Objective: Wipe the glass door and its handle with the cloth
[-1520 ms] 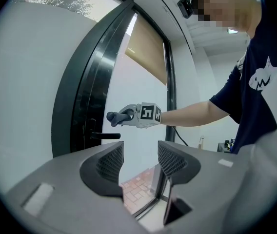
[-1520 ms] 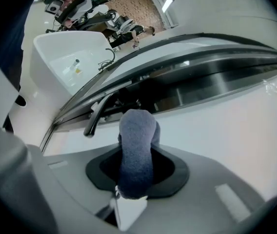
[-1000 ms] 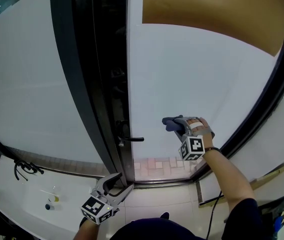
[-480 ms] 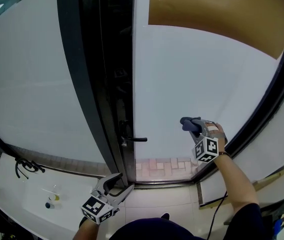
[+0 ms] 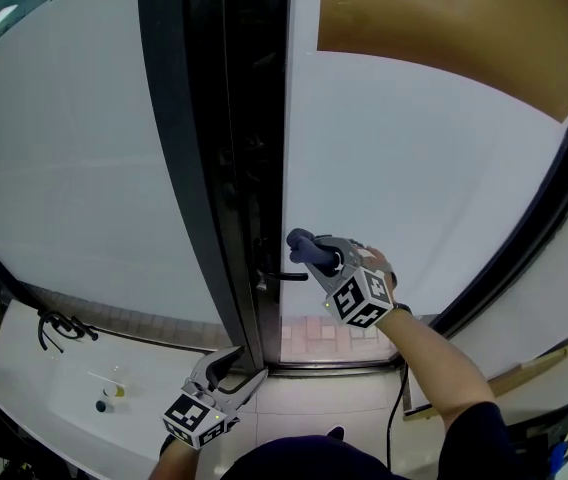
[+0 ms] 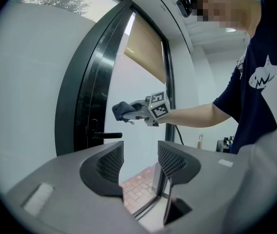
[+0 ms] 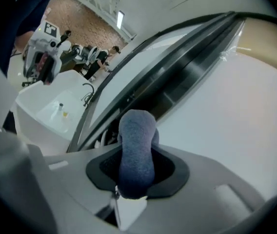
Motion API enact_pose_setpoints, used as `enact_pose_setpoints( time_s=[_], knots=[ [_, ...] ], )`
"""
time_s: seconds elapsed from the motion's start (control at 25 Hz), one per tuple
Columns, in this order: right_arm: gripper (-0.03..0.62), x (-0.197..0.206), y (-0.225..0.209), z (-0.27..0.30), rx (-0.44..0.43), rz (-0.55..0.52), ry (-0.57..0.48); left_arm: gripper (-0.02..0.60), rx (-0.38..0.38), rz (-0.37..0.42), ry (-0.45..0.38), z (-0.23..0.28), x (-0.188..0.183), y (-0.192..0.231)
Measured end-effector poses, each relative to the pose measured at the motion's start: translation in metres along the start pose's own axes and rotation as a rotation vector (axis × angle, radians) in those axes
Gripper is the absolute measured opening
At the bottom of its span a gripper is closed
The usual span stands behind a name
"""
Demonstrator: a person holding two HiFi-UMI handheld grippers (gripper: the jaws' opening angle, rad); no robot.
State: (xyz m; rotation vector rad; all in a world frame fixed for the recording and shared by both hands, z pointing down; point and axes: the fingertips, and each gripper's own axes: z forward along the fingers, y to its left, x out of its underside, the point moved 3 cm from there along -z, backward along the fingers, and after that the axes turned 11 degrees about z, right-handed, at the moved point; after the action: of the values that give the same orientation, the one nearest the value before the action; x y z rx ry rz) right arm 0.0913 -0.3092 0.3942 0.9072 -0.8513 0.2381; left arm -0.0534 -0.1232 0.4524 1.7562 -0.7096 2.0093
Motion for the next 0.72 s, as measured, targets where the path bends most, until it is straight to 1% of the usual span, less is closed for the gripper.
enact_pose_setpoints(
  time_s=[0.12,0.28,0.44,0.52,0.72],
  knots=[
    [0.104,-0.028,0.015,0.027,-0.054,0.063,-0.020,0.215,-0.016,-0.004,0.000,-0.010,0.001,0.001],
    [0.104,-0.047,0.030,0.057,-0.077,0.095,-0.006,0.215,-0.046,-0.015,0.002,-0.024,0.006,0.005],
    [0.104,-0.034,0.040,0.084,-0.104,0.183,0.069,0.215,-0.070,-0.022,0.003,-0.034,0.010,0.010],
    [0.104,-0.028,0.043,0.089,-0.123,0.226,0.088,0.215,-0.081,-0.026,0.007,-0.039,0.011,0.013],
    [0.103,-0.020,0.063,0.093,-0.235,0.303,0.168,0.215,-0.080,-0.033,0.013,-0.043,0.016,0.013]
  ],
)
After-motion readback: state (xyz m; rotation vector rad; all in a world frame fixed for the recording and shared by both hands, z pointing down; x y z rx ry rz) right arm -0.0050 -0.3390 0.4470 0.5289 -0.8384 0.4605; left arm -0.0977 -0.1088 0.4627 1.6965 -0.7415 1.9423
